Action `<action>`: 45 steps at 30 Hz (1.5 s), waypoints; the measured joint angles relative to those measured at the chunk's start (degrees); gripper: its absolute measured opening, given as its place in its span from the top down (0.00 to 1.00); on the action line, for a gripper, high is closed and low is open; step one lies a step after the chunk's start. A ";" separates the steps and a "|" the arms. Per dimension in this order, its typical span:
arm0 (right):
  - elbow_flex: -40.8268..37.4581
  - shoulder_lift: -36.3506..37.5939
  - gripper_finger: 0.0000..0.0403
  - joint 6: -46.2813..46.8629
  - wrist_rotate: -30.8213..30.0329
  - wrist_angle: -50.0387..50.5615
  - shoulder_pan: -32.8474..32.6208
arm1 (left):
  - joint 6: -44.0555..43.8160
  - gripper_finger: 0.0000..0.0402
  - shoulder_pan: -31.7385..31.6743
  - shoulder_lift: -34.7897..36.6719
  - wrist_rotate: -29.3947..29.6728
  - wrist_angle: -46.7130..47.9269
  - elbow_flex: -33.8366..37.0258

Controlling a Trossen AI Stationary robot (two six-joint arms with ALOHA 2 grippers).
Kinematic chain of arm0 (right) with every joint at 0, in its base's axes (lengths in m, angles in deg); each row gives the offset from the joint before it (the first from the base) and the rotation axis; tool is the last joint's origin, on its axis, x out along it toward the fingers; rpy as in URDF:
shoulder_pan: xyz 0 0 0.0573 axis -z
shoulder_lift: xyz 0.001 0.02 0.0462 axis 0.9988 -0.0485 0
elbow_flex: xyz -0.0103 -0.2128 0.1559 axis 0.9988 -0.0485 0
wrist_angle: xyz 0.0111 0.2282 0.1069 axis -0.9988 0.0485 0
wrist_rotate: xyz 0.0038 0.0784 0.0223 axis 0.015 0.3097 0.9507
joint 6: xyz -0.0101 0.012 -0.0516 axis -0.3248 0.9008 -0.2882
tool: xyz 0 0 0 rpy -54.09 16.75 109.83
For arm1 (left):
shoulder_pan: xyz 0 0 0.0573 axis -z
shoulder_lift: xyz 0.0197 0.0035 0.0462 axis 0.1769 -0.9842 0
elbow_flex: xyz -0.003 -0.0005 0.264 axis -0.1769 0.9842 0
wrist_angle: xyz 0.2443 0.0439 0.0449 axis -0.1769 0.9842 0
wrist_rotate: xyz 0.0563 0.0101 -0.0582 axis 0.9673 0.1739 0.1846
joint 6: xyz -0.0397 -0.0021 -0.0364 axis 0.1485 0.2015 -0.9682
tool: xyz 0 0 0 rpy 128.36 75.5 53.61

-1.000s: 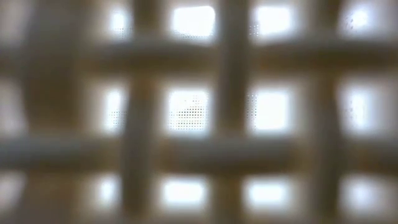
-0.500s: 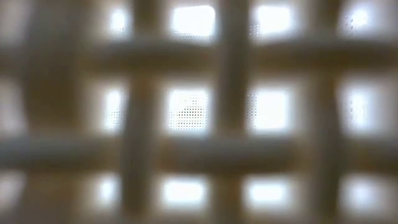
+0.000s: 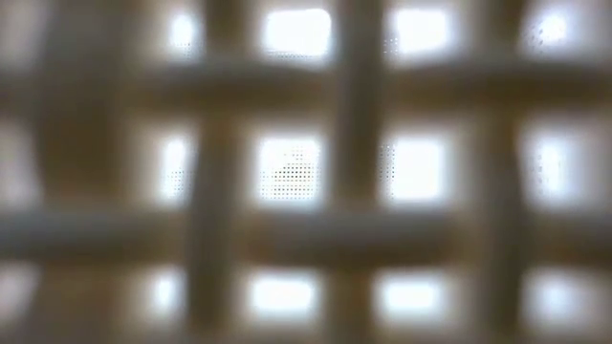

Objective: Pick & Place Medicine items
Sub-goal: Put the right red medicine bottle into the white bin

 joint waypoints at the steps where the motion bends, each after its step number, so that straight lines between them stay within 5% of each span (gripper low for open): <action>1: 0.00 1.17 0.83 -0.59 0.00 -0.05 -0.65 | 0.01 0.29 0.00 0.00 0.00 0.55 0.00; 7: 0.00 10.70 0.83 6.45 -3.05 0.57 -6.18 | -0.01 0.29 0.00 0.00 0.00 6.09 0.00; 21: 0.00 28.85 0.83 10.20 -26.24 23.27 -19.30 | 4.60 0.29 -0.02 0.00 0.01 8.81 -0.02; 28: -0.02 29.19 0.83 10.76 -28.13 42.30 -19.84 | 4.61 0.29 -0.04 0.00 0.00 10.14 0.00; 45: -0.26 25.08 0.83 5.55 -32.25 48.78 -19.94 | 4.56 0.29 -0.04 0.00 0.02 12.77 0.00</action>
